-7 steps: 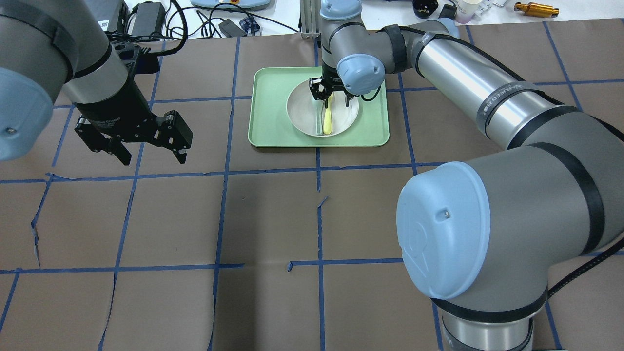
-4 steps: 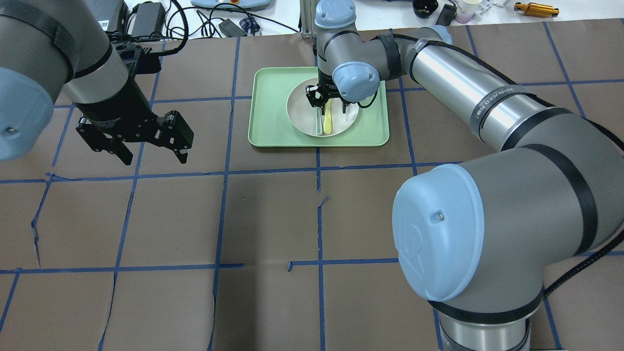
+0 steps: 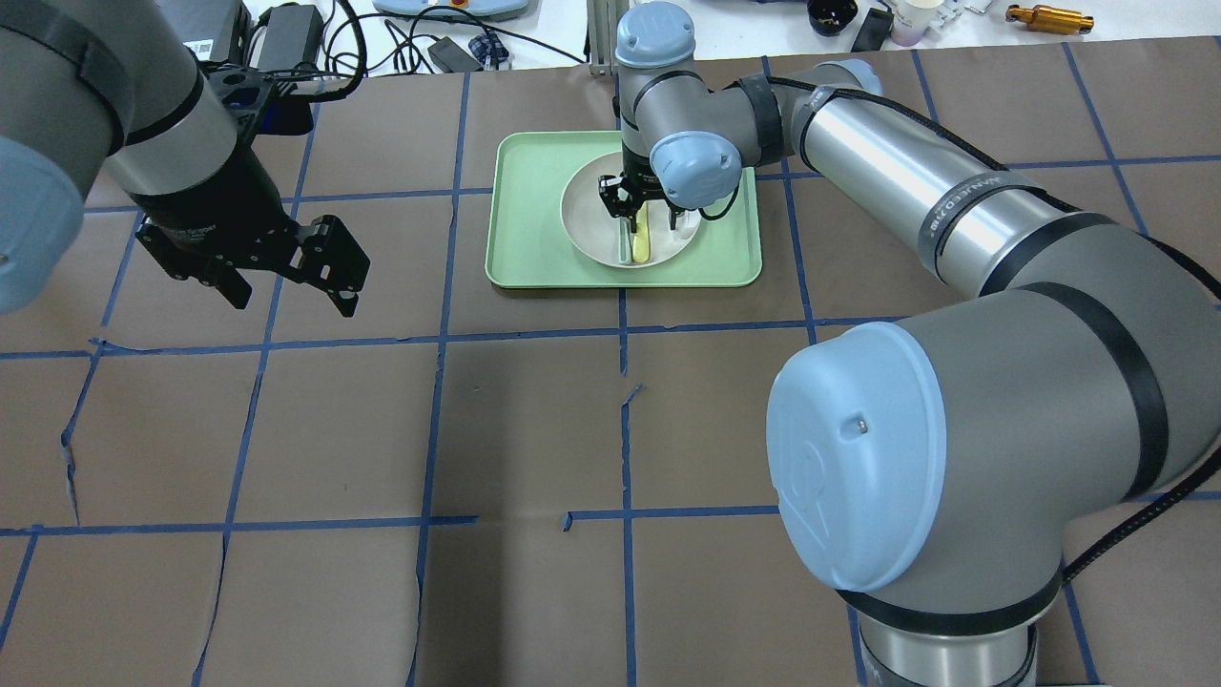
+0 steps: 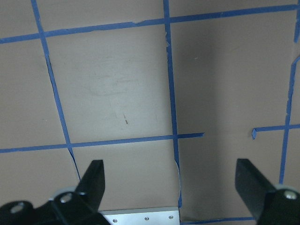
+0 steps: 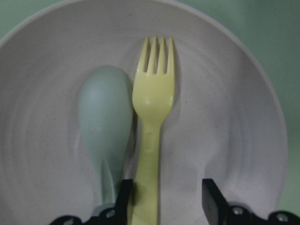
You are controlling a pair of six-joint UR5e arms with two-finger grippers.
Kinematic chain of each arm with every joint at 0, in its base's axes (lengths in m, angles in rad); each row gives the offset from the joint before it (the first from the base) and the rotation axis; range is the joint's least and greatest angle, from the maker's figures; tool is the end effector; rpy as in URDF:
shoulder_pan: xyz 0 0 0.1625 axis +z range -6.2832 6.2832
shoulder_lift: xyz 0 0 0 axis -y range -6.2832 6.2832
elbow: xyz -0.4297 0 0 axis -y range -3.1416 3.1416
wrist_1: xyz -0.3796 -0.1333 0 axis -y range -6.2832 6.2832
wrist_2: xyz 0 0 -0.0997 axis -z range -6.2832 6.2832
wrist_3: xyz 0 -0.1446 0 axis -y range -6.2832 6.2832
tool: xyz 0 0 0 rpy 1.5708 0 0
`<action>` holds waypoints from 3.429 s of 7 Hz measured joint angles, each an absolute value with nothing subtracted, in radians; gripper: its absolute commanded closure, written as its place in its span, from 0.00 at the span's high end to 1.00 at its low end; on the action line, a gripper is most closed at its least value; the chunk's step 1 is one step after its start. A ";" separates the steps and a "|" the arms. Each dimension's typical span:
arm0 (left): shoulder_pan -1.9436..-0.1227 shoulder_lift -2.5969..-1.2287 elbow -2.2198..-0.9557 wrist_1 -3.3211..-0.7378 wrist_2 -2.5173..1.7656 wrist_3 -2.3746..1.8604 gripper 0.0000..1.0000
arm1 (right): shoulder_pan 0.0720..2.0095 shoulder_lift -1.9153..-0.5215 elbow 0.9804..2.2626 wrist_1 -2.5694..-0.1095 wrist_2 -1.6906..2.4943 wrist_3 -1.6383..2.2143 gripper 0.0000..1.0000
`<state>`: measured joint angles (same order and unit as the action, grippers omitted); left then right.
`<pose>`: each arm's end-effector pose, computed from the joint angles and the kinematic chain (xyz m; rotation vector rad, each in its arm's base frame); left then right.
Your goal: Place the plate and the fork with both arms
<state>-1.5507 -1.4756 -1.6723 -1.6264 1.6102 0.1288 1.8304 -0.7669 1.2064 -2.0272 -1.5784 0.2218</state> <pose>-0.1190 -0.4318 0.4375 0.1706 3.1006 0.1004 0.3216 -0.6958 0.1563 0.0592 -3.1375 0.0286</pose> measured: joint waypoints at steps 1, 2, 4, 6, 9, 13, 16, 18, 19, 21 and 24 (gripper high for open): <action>-1.551 -1.464 -1.675 -1.632 1.611 0.134 1.00 | 1.832 -0.767 1.211 -2.033 -1.589 0.223 0.59; -1.551 -1.453 -1.678 -1.641 1.612 0.138 1.00 | 1.832 -0.767 1.213 -2.036 -1.595 0.224 0.59; -1.552 -1.455 -1.684 -1.646 1.607 0.140 1.00 | 1.837 -0.767 1.213 -2.042 -1.595 0.228 0.59; -1.552 -1.473 -1.681 -1.627 1.598 0.140 1.00 | 1.848 -0.767 1.213 -2.043 -1.594 0.230 0.51; -1.552 -1.483 -1.682 -1.563 1.573 0.122 1.00 | 1.851 -0.767 1.221 -2.047 -1.600 0.227 0.13; -1.552 -1.484 -1.687 -1.520 1.568 0.080 1.00 | 1.852 -0.776 1.228 -2.046 -1.604 0.224 0.07; -1.552 -1.487 -1.694 -1.520 1.569 0.079 1.00 | 1.819 -0.853 1.247 -2.038 -1.628 0.251 0.08; -1.553 -1.487 -1.698 -1.521 1.569 0.079 1.00 | 1.726 -0.918 1.336 -2.048 -1.631 0.262 0.08; -1.553 -1.487 -1.701 -1.521 1.567 0.079 1.00 | 1.699 -0.935 1.396 -2.091 -1.617 0.257 0.08; -1.554 -1.485 -1.705 -1.521 1.566 0.080 1.00 | 1.684 -0.927 1.455 -2.174 -1.572 0.253 0.08; -1.554 -1.485 -1.706 -1.521 1.567 0.082 1.00 | 1.684 -0.899 1.463 -2.188 -1.561 0.184 0.10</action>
